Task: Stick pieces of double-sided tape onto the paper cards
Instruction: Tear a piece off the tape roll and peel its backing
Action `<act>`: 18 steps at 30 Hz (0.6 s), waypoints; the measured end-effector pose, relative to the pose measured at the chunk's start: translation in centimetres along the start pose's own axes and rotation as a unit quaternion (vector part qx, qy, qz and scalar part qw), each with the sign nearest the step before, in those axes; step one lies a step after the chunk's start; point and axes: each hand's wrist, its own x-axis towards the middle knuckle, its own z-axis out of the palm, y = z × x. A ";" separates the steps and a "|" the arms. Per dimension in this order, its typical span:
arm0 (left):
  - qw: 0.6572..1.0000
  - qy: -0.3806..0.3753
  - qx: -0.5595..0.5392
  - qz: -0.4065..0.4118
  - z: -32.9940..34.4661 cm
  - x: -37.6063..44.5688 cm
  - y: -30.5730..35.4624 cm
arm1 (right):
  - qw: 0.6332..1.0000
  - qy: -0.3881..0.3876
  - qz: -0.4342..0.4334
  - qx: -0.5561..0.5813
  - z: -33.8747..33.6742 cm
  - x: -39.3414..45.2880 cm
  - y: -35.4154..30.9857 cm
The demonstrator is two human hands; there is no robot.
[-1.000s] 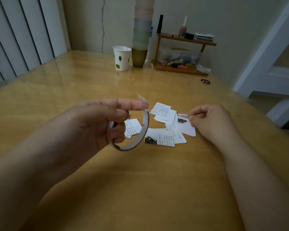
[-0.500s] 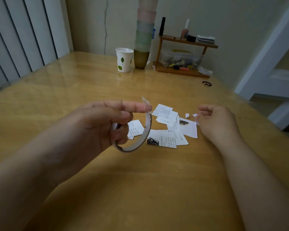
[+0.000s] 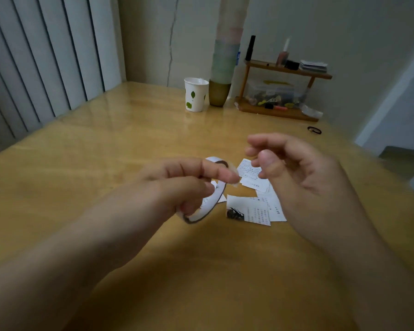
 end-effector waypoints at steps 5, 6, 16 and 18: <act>0.999 0.030 0.005 0.020 0.4 -0.1 -0.2 | 0.996 -0.085 -0.001 0.019 0.6 -0.6 -0.6; 0.999 0.032 0.017 0.020 0.4 -0.1 -0.2 | 0.995 -0.095 -0.004 0.020 0.7 -0.6 -0.6; 0.996 0.012 0.089 0.002 0.0 0.0 -0.4 | 0.994 -0.102 -0.027 0.037 1.1 -1.0 -1.2; 0.996 0.010 0.092 0.007 0.0 -0.1 -0.4 | 0.994 -0.096 -0.027 0.034 1.1 -1.0 -1.2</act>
